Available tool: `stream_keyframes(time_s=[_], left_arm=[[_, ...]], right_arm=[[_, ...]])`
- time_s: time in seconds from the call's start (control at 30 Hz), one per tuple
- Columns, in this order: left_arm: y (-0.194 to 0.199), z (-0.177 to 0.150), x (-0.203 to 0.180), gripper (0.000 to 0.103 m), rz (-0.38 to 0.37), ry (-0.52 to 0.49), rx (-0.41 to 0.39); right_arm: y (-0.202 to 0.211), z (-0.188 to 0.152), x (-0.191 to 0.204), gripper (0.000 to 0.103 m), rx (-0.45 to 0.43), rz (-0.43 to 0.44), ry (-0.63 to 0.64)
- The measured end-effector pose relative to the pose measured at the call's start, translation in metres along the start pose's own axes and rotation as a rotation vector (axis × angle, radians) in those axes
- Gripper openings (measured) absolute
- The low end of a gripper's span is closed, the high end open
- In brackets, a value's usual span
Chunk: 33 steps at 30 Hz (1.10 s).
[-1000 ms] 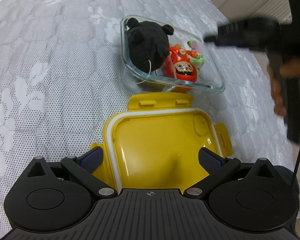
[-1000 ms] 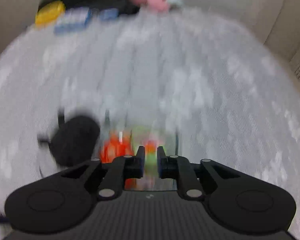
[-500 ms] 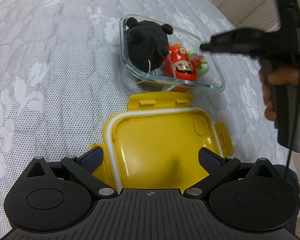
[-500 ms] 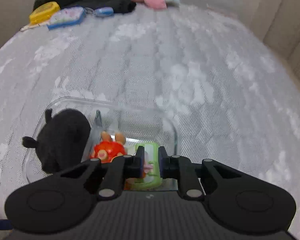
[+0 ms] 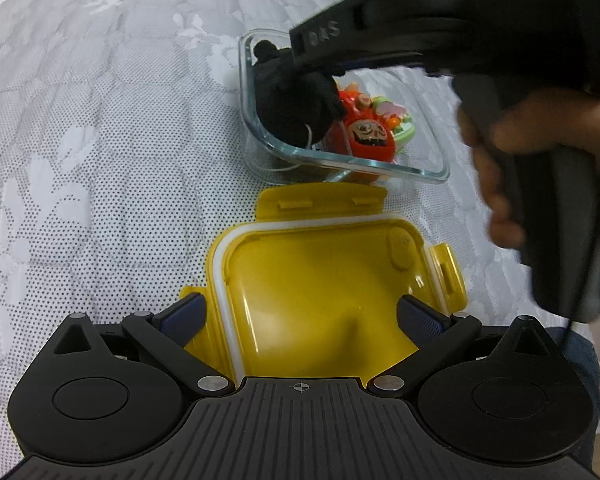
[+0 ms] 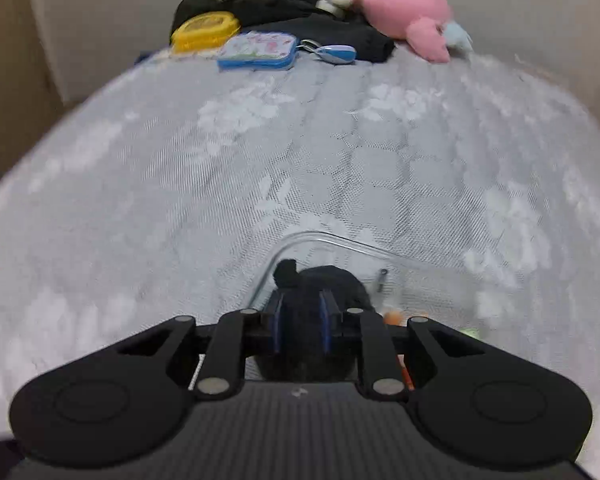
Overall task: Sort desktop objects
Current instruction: 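Press the black plush toy down into its compartment with the right tool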
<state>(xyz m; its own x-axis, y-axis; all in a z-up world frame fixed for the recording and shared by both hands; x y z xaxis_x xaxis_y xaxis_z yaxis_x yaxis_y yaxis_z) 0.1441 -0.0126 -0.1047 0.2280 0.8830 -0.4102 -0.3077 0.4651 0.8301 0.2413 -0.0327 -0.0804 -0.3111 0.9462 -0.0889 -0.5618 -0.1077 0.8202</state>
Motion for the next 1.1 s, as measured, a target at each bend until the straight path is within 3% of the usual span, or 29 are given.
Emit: stream_keyframes(time_s=[0.03,0.07,0.23,0.43,0.63,0.87,1.1], left_arm=[[0.000,0.000,0.000,0.103,0.001,-0.001,0.001],[-0.001,0.000,-0.001,0.103,0.002,-0.004,0.001],[-0.001,0.000,-0.001,0.103,0.000,-0.004,0.001],[-0.001,0.000,-0.001,0.103,0.003,-0.009,0.002],[-0.001,0.001,-0.001,0.103,0.003,-0.008,0.002],[-0.003,0.003,0.001,0.103,-0.005,-0.004,0.002],[-0.002,0.004,0.004,0.103,-0.030,0.014,-0.012]], right_arm=[[0.001,-0.001,-0.002,0.043,0.021,-0.014,-0.002],[0.003,-0.002,-0.005,0.046,0.026,-0.025,-0.007],[0.015,0.003,-0.020,0.044,-0.019,0.016,-0.106],[-0.007,-0.006,-0.021,0.042,0.079,0.125,-0.272],[-0.009,0.000,-0.012,0.042,0.002,0.062,-0.087],[0.001,-0.010,0.011,0.041,-0.020,0.016,0.137],[0.001,0.003,-0.002,0.041,-0.018,0.050,-0.017]])
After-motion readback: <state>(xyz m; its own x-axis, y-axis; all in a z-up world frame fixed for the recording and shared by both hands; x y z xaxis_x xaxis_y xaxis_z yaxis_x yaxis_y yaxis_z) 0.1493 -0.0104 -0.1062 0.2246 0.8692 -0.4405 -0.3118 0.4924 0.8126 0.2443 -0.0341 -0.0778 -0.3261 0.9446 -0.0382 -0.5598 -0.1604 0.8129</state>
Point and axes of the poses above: each gripper's, at about its wrist camera, not at the fingertips, and y roughly against the way its jaws point, x to its left, z to its top, the point moved 9 cm from there along -y, roughly the way its jaws point, and after that the axes turned 1 degree about -y, right-handed, at the moved point
